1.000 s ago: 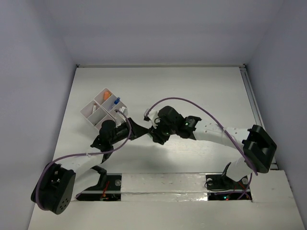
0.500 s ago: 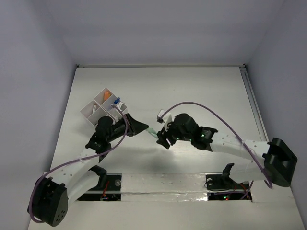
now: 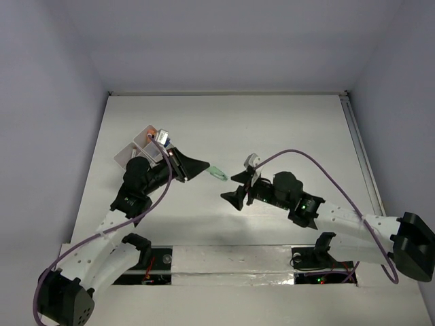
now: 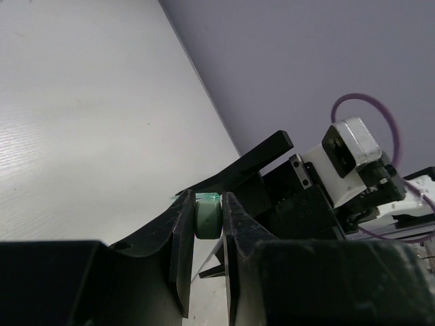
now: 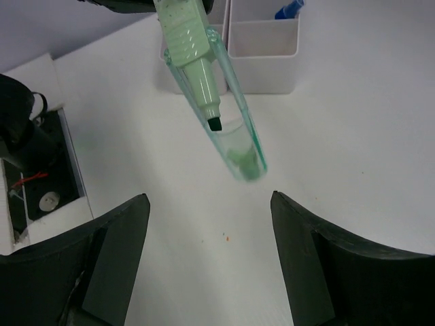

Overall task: Sort the stationery into containers
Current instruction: Close the pen cap on the pen.

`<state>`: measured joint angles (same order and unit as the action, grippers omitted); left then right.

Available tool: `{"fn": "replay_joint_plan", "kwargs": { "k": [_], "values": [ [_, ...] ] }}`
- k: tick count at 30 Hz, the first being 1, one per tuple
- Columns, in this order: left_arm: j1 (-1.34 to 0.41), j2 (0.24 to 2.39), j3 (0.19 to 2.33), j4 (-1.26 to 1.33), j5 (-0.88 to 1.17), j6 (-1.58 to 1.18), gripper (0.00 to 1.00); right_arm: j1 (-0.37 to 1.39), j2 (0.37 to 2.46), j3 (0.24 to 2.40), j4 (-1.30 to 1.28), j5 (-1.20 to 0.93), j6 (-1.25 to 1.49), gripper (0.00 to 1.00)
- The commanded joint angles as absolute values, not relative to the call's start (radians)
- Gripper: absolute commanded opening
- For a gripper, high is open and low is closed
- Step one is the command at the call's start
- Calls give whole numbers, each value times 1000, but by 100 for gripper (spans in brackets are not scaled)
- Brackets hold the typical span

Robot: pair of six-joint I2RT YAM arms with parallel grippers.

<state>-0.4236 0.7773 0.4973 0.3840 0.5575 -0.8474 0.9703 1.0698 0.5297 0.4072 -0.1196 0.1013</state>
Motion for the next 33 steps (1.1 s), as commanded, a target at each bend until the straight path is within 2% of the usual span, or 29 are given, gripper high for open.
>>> {"fn": "replay_joint_plan", "kwargs": {
  "k": [1,18,24,33],
  "values": [
    [-417,746,575,382,584,-865,0,979,1016,502,578,-84,115,78],
    [-417,695,621,337,563,-917,0,979,1080,505,784,-96,84,84],
    [-417,695,623,345,565,-931,0,979,1152,578,755,-176,61,82],
    [-417,699,624,357,574,-950,0,979,1175,568,836,-115,25,81]
  ]
}}
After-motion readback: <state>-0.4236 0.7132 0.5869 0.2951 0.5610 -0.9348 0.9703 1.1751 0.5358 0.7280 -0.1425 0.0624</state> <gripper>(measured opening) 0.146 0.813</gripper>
